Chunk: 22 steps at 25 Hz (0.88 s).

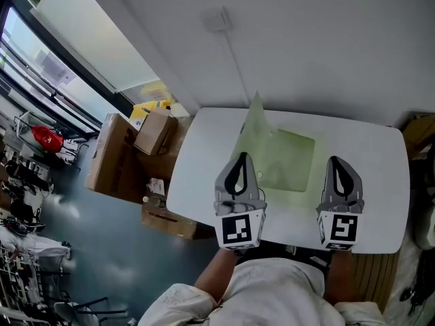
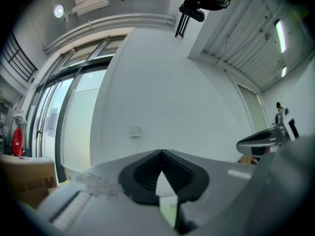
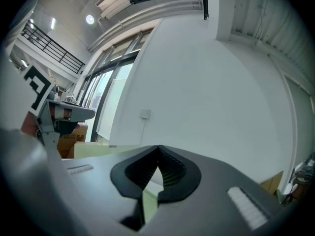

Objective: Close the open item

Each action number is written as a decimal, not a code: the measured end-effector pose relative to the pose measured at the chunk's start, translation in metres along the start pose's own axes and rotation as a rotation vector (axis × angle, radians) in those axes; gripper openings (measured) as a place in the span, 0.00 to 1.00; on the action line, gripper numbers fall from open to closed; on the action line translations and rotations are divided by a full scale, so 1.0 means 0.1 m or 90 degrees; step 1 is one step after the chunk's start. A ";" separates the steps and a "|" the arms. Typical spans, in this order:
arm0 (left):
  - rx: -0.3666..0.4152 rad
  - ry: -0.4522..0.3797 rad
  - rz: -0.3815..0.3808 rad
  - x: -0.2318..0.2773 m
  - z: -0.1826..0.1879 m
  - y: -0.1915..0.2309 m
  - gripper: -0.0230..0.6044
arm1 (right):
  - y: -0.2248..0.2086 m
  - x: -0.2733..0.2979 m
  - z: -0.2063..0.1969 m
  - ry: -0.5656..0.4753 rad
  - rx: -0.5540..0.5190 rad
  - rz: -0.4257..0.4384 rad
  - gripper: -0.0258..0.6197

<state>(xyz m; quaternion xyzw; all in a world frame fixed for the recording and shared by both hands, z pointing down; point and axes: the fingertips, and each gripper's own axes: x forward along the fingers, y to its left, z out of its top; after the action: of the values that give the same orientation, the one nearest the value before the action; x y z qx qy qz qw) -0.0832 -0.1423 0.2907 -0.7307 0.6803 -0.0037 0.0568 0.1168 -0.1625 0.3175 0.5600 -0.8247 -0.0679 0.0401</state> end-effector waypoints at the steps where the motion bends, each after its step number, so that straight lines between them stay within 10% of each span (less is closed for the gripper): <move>1: -0.003 0.001 -0.006 0.05 -0.02 0.03 0.03 | 0.01 0.04 0.00 0.001 0.001 -0.007 0.04; 22: -0.045 0.015 -0.006 0.17 -0.33 0.78 0.04 | 0.60 0.61 0.08 0.020 -0.054 0.017 0.04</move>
<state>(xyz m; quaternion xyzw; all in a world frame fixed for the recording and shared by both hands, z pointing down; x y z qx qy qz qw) -0.1624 -0.1672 0.3157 -0.7354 0.6771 0.0117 0.0230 0.0376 -0.1969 0.3188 0.5481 -0.8276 -0.0932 0.0774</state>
